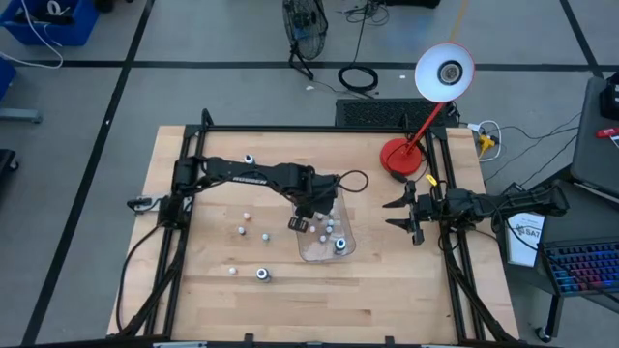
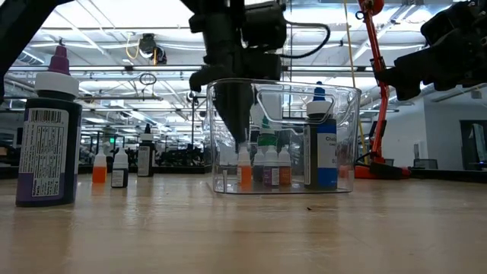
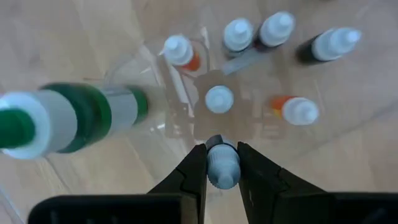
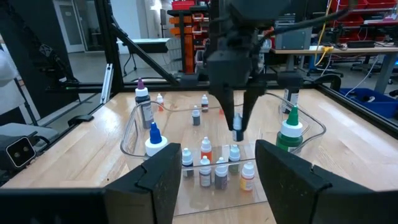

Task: Pick & Place food coloring
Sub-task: Put the small black food coloring bottle into the transparent bin, then put the small yellow food coloring bottle into the transparent bin

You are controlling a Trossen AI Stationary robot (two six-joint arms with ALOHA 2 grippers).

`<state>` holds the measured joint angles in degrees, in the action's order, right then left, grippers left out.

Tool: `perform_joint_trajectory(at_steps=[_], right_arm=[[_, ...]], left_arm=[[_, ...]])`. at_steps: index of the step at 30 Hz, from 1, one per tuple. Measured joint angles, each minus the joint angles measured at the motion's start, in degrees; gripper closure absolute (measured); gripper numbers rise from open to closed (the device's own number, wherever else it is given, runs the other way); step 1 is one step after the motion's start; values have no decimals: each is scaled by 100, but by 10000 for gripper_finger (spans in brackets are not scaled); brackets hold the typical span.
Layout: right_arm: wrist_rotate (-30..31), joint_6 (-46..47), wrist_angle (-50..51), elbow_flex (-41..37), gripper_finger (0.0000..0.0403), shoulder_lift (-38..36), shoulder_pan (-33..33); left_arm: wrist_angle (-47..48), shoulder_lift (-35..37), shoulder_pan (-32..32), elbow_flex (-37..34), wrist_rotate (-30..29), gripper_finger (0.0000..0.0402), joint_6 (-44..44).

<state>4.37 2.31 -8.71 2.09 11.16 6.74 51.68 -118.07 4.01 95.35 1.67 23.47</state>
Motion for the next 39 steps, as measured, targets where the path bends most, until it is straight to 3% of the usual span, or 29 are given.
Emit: perform_joint_trajectory(at_steps=[10, 22, 30, 35, 39], right_arm=[[2, 0, 0, 0, 209, 0, 0], [0, 0, 0, 0, 209, 0, -2], [0, 0, 0, 0, 209, 0, 0], [1, 0, 0, 2, 211, 0, -2], [1, 0, 0, 0, 209, 2, -2]], left_arm=[[-828, -5, 22, -616, 160, 332, -70], [-1022, 14, 20, -802, 196, 330, -169], [-982, 14, -27, -805, 195, 251, -290], [-940, 13, -80, -813, 226, 230, -288], [-854, 190, -85, -766, -296, 223, -256]])
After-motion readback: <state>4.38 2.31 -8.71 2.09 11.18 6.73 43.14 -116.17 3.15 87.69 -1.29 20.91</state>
